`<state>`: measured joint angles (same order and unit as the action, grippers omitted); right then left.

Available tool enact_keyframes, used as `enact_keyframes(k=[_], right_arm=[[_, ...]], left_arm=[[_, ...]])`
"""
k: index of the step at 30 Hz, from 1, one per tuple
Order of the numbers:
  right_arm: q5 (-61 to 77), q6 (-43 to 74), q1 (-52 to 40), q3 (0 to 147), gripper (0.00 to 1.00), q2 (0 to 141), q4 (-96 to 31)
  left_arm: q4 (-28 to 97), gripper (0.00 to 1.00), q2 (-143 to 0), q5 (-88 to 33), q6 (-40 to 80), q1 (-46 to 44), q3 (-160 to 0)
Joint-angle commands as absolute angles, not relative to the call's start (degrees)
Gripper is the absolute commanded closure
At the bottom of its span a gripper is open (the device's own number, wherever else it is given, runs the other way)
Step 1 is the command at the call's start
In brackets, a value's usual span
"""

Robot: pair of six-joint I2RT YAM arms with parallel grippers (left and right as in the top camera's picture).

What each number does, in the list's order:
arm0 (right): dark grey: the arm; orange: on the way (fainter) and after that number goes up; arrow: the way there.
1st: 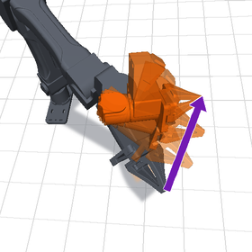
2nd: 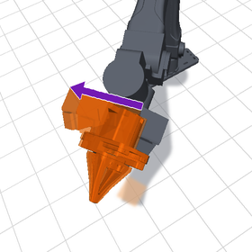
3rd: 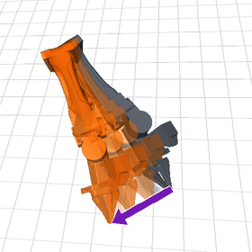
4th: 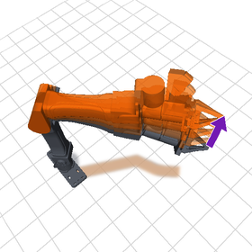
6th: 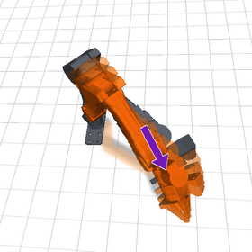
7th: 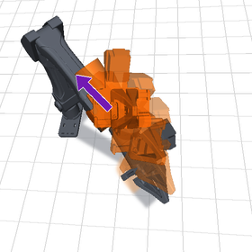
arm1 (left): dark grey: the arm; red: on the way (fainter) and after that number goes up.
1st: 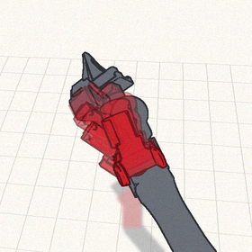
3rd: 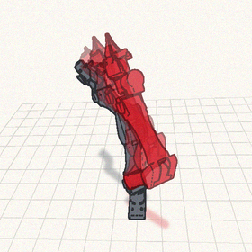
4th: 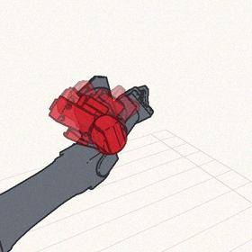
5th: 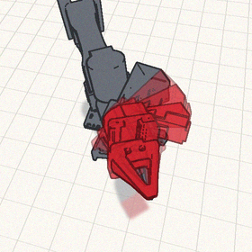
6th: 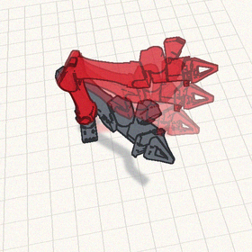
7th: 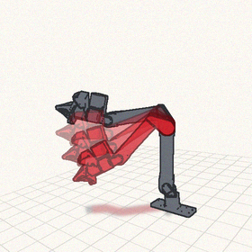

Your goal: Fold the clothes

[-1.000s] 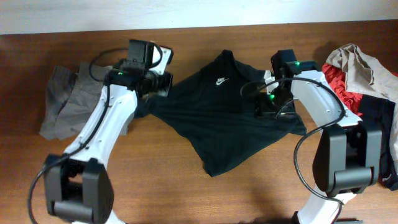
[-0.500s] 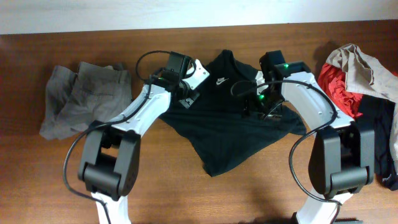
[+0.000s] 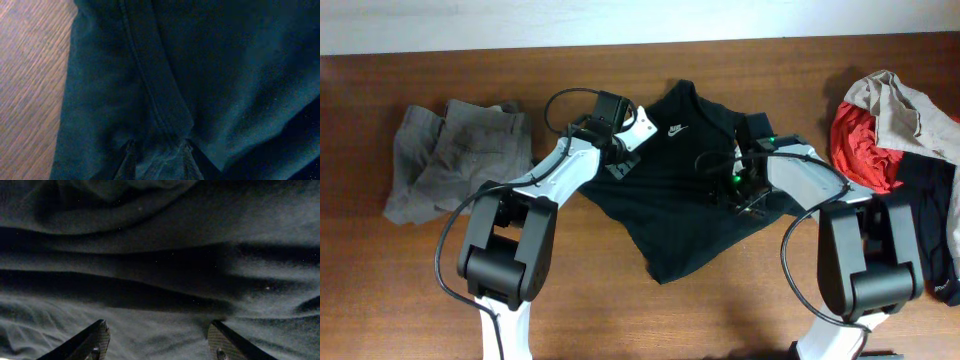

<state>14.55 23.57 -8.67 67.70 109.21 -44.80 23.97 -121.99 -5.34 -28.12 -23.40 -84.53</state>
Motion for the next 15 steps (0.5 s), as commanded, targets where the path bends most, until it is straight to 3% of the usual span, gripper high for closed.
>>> enact_keyframes(k=[1,12,15], right_arm=[[14.79,24.53,-8.60,65.71,0.33,109.12,-44.53],[14.81,24.51,-8.62,65.67,0.35,109.12,-44.49],[14.79,24.51,-8.60,65.67,0.36,109.12,-44.49]], left_arm=[[23.94,0.69,-122.67,-5.13,-29.28,-24.43,-84.42],[22.72,0.70,-125.60,-5.06,-29.32,-24.51,-84.42],[22.48,0.78,-125.97,-4.43,-29.47,-24.51,-84.42]])
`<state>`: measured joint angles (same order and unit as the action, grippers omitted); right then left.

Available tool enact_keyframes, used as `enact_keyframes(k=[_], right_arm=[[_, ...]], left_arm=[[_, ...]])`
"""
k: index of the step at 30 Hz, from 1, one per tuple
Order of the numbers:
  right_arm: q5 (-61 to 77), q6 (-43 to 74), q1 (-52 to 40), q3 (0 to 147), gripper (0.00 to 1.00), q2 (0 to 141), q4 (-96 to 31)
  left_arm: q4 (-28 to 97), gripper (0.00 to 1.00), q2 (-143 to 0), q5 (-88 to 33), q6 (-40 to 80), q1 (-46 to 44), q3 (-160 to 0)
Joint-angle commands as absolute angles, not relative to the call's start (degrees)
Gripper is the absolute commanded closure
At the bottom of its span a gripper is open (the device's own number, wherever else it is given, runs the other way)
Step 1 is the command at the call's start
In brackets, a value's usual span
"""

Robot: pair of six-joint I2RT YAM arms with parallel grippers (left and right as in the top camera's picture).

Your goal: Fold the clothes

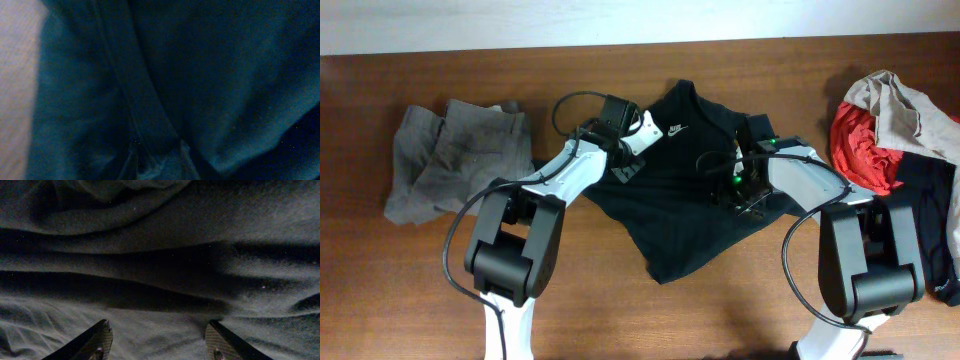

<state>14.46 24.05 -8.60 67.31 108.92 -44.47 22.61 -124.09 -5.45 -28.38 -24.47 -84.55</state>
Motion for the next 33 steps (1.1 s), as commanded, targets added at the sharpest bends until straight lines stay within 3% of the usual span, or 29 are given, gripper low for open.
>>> enact_keyframes(k=[1,4,10,17,33], right_arm=[[14.79,24.51,-8.62,65.67,0.36,109.12,-44.49],[14.76,24.51,-8.62,65.67,0.36,109.12,-44.49],[14.33,24.49,-8.62,65.67,0.36,109.12,-44.66],[10.61,24.49,-8.62,65.49,0.36,109.12,-45.98],[8.32,24.49,-8.62,63.53,0.37,109.12,-46.24]], left_arm=[[22.02,0.81,-125.97,-3.44,-29.45,-24.51,-84.44],[21.50,0.92,-125.95,0.78,-29.28,-24.58,-85.14],[26.37,1.00,-125.82,8.80,-25.10,-23.97,-91.59],[29.61,0.99,-125.75,8.84,-24.03,-21.41,-99.88],[26.06,0.95,-126.50,9.41,-24.05,-11.46,-100.12]])
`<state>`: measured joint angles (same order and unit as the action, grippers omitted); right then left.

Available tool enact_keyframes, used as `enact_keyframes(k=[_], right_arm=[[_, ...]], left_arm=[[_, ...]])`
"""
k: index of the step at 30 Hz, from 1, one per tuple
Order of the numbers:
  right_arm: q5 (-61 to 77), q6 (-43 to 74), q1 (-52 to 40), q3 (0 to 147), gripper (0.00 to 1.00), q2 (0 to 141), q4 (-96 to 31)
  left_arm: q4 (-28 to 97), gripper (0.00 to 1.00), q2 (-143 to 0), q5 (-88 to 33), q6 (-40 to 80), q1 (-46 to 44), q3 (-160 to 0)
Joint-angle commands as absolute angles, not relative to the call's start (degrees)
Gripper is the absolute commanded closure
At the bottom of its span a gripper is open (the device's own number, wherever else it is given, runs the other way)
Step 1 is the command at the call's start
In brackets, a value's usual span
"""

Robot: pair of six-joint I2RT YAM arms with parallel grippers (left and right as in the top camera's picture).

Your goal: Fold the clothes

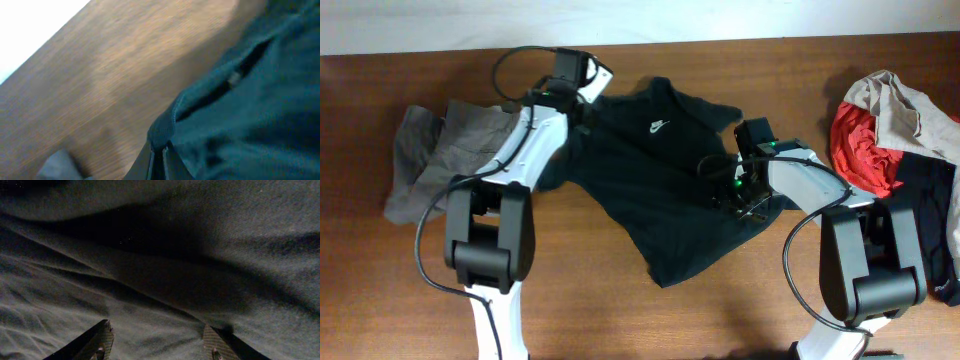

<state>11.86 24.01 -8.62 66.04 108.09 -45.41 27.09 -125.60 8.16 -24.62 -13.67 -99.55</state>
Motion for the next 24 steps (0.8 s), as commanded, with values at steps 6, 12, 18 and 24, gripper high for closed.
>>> enact_keyframes(k=[6,12,18,24], right_arm=[[8.21,24.47,-8.62,63.53,0.37,109.12,-46.24],[5.48,24.43,-8.60,63.53,0.37,109.12,-46.92],[6.52,19.53,-8.60,64.82,0.36,108.92,-46.70],[8.27,16.34,-8.40,69.56,0.35,103.02,-48.69]], left_arm=[[22.06,0.74,-126.50,12.25,-24.05,-8.47,-100.14],[24.43,0.59,-126.13,16.69,-23.81,-7.90,-100.18],[33.43,0.62,-122.78,12.14,-23.42,-11.64,-100.47],[38.37,0.69,-120.18,11.03,-23.42,-17.76,-100.47]])
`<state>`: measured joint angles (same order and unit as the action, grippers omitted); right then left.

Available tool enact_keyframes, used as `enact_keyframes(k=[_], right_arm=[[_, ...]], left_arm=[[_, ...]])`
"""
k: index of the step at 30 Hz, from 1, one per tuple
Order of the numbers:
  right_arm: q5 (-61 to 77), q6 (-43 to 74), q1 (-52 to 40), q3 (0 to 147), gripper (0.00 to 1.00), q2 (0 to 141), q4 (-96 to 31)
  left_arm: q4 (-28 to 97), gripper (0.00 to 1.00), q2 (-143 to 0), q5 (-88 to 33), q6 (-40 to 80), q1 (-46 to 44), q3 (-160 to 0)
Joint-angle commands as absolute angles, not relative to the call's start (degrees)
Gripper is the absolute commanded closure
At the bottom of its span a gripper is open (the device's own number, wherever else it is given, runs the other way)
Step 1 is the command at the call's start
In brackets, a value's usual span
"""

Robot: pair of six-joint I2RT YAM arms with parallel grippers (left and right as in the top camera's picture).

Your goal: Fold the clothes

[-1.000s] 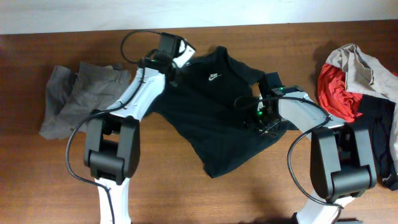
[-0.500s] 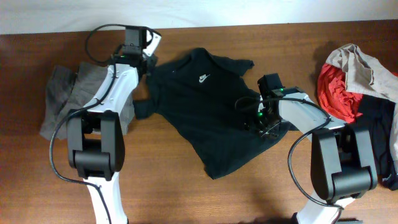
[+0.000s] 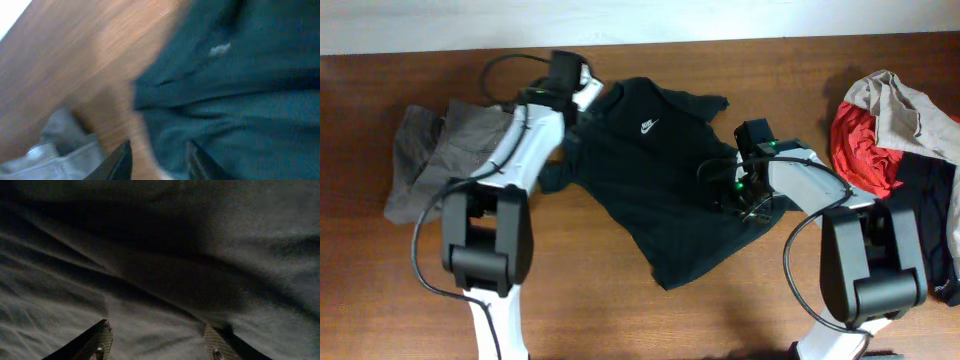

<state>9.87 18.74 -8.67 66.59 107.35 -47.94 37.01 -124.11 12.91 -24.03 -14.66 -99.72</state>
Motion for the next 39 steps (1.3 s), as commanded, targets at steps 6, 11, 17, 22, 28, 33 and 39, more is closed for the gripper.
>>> enact_keyframes(k=[6,11,17,22,28,33,39], right_arm=[[7.46,21.65,-4.89,71.44,0.46,99.68,-52.40],[9.65,23.22,-0.01,71.35,0.82,101.75,-52.73],[9.43,23.22,0.93,70.22,0.89,104.47,-48.73],[9.15,23.49,0.93,69.38,0.94,107.68,-44.03],[-0.89,23.49,1.58,69.36,0.95,112.33,-43.40],[-12.78,25.93,3.79,69.38,0.96,114.54,-42.04],[-14.11,22.50,7.73,72.97,0.96,114.52,-37.28]], left_arm=[[36.88,0.75,-122.32,2.81,-23.53,-20.67,-100.22],[30.96,0.75,-126.02,-1.93,-25.36,-20.82,-100.22],[26.96,0.76,-131.68,-1.93,-25.43,-20.71,-100.22],[26.98,0.81,-134.13,-1.74,-25.41,-20.71,-100.22],[27.81,0.82,-134.28,1.98,-25.34,-19.94,-100.22],[28.29,0.83,-134.28,2.81,-25.32,-18.85,-100.22],[28.29,0.83,-134.23,2.79,-23.92,-18.52,-100.25]])
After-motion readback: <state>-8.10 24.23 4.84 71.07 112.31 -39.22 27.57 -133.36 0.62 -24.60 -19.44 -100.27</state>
